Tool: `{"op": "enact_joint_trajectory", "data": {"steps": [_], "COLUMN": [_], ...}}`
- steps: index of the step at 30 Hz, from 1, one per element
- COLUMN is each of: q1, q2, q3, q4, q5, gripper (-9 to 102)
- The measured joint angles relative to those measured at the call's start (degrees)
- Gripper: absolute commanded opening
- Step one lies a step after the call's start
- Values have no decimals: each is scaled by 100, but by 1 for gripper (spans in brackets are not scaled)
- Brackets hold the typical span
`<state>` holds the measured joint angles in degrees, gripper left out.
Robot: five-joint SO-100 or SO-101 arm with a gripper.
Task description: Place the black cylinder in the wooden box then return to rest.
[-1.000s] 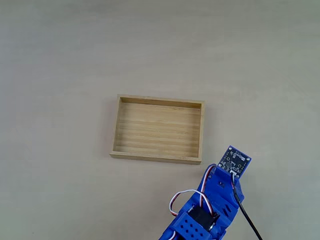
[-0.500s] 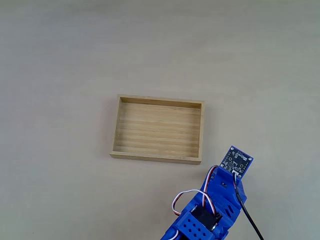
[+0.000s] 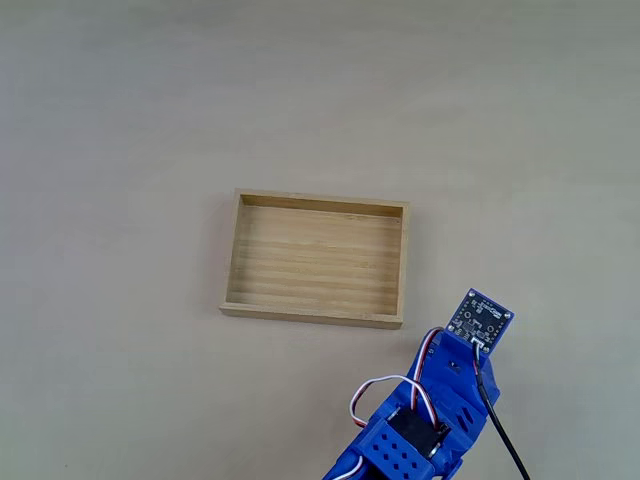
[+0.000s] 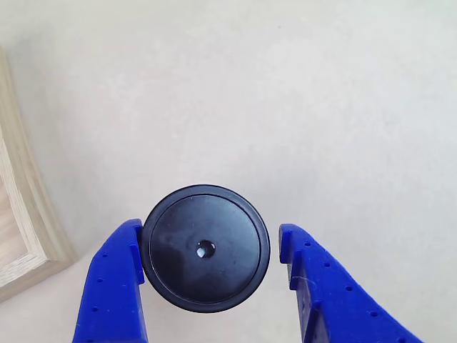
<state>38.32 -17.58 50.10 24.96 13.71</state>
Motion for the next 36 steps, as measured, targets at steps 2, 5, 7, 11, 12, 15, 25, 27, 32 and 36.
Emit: {"op": "enact_joint_trajectory", "data": {"steps": [2,5,7,11,12,15,25,27,32,36], "q1": [0,0,0,0,0,0,-35,-149,-475,-835], "q2": [0,0,0,0,0,0,-431,-642,-1204,-1485], "q3": [0,0,0,0,0,0,-79,-264,-896,-1679], "q4": [0,0,0,0,0,0,571,905,2057,3129], "q5": [0,0,-9,-9,-9,-9,-9,-9,-211,-448], "gripper": [22,20,19,18,18,17,16,16,17,16]}}
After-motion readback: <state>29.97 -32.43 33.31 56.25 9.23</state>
